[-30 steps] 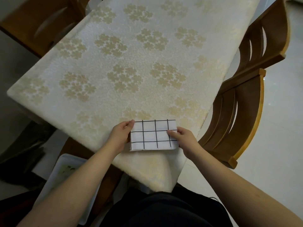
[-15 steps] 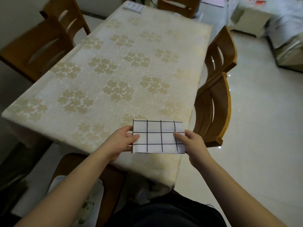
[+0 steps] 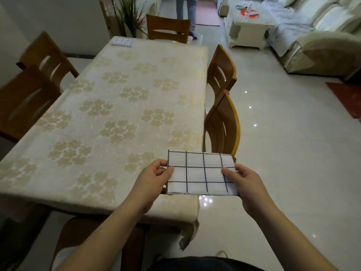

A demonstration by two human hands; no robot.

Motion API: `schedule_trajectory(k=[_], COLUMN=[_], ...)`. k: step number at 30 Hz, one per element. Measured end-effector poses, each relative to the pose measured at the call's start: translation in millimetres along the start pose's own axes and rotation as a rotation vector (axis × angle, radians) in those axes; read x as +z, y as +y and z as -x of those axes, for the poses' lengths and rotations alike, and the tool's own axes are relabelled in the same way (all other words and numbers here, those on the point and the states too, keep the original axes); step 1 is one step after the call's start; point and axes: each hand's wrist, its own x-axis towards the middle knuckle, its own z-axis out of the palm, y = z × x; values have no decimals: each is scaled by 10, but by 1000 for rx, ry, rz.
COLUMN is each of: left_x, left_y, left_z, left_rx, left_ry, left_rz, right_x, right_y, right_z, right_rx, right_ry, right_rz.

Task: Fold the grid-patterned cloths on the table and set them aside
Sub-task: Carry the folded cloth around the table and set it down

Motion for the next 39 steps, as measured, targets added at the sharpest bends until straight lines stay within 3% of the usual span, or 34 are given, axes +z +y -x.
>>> schedule_trajectory(k=[8, 21, 32, 39], left_x=[974, 2850, 3336, 3402], left_y=[262, 427, 460, 569], left_z=[170, 118, -174, -871], left_rx=[-42, -67, -104, -68], left_ry=[-74, -69, -145, -173], left_rz=[2, -10, -72, -120], right_x=[-937, -2672, -3147, -3163], right_y=[-30, 131, 205, 119], right_z=[180, 178, -160, -766], right_rx=[-46, -2, 41, 45], right_ry=[87, 148, 171, 208], right_rz=[-72, -190, -177, -136])
